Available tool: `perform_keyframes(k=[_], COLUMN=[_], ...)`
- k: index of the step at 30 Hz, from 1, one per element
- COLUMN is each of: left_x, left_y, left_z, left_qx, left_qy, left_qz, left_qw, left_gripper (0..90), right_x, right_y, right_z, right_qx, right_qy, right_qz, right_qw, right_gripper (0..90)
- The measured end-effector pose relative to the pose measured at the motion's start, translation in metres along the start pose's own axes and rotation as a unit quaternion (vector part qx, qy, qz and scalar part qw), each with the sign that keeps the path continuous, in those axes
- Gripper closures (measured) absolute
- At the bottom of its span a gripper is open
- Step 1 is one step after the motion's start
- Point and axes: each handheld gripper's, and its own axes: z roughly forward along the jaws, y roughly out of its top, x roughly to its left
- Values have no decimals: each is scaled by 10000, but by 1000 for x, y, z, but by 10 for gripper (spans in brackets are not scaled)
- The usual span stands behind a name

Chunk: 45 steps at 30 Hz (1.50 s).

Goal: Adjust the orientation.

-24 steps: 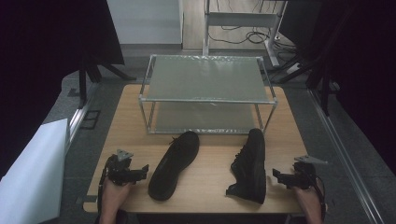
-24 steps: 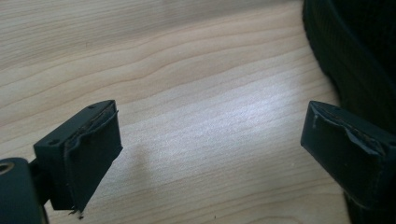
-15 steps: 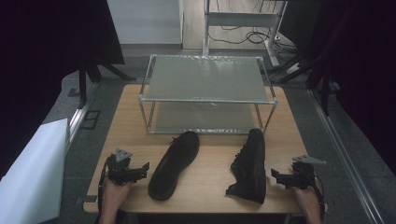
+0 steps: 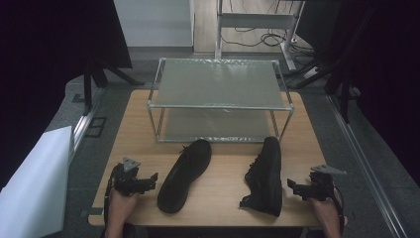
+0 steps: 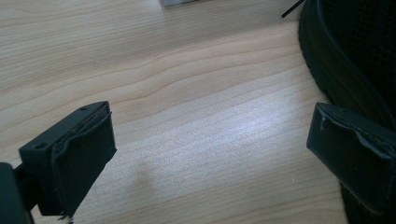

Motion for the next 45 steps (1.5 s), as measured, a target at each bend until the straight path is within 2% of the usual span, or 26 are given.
perform_keyframes(k=[12,15,17,19,24,27,29,31,34,41,45], left_x=[-6,-9,-15,-17,-19,-23,-31,-34,-46,-62,-73], left_y=[1,1,1,2,2,2,2,2,2,2,3], left_z=[9,12,16,16,13,13,14,14,15,16,18], left_qx=[217,308,374,351,340,350,406,442,469,450,425], left_qy=[-23,-68,-172,-223,-173,-249,-298,-331,-455,-522,-566], left_qz=[246,358,454,479,524,588,738,775,955,1157,1353], left_qw=[9995,9989,9981,9980,9979,9973,9960,9955,9933,9909,9883], left_gripper=[7,7,10,18,44,43,43,43,42,44,45], right_x=[2,2,3,3,2,2,2,2,2,2,2], right_y=[0,0,0,1,1,1,1,1,1,1,1], right_z=[0,0,0,-1,-2,-3,-2,-2,-2,-2,-2], right_qx=[-28,-22,-25,-35,-129,-151,-148,-157,-150,-141,-168], right_qy=[-8,-4,-2,-13,-38,-48,-44,-36,-25,-4,13], right_qz=[-33,-38,-33,-36,-1,23,31,39,43,50,42], right_qw=[10000,10000,10000,10000,9999,9999,9999,9999,9999,9999,9998], right_gripper=[0,0,0,0,0,0,0,0,0,0,0])
